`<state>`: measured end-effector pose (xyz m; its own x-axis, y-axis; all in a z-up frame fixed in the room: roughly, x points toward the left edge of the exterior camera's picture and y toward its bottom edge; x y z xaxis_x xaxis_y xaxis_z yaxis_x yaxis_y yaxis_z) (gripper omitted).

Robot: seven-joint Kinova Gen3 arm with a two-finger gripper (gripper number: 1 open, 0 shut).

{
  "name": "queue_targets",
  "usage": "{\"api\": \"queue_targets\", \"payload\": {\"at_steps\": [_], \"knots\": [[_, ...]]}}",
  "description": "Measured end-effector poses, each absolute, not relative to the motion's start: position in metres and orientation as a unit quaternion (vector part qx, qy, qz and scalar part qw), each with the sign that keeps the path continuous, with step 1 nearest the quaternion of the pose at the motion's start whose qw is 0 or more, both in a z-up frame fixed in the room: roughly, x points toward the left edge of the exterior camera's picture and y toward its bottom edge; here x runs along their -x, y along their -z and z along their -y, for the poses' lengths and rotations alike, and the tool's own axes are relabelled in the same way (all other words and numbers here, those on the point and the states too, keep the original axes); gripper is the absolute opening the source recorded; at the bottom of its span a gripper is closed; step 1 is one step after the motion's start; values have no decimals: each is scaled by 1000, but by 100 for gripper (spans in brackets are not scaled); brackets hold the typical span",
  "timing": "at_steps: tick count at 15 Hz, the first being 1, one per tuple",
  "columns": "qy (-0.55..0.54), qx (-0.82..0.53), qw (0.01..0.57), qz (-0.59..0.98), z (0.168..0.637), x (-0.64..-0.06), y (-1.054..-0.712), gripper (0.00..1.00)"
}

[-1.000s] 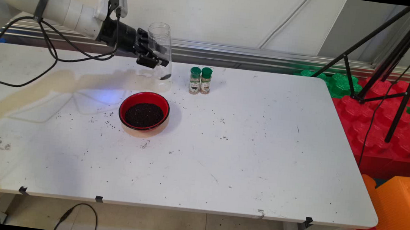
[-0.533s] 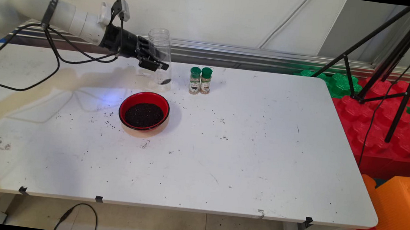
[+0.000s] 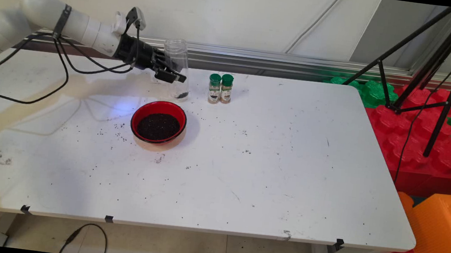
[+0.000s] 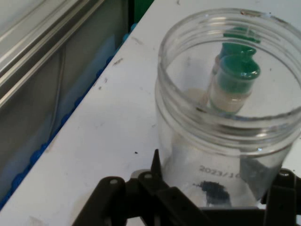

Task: Place the picked object on the table

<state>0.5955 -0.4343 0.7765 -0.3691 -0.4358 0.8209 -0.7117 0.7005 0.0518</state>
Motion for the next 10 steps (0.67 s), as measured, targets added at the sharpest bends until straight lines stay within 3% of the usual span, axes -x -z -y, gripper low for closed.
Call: {"api": "queue_targets", "payload": {"at_steps": [9, 10], "knots": [[-152, -366, 436, 808, 443, -599, -760, 0], [-152, -367, 436, 808, 444, -599, -759, 100]]}}
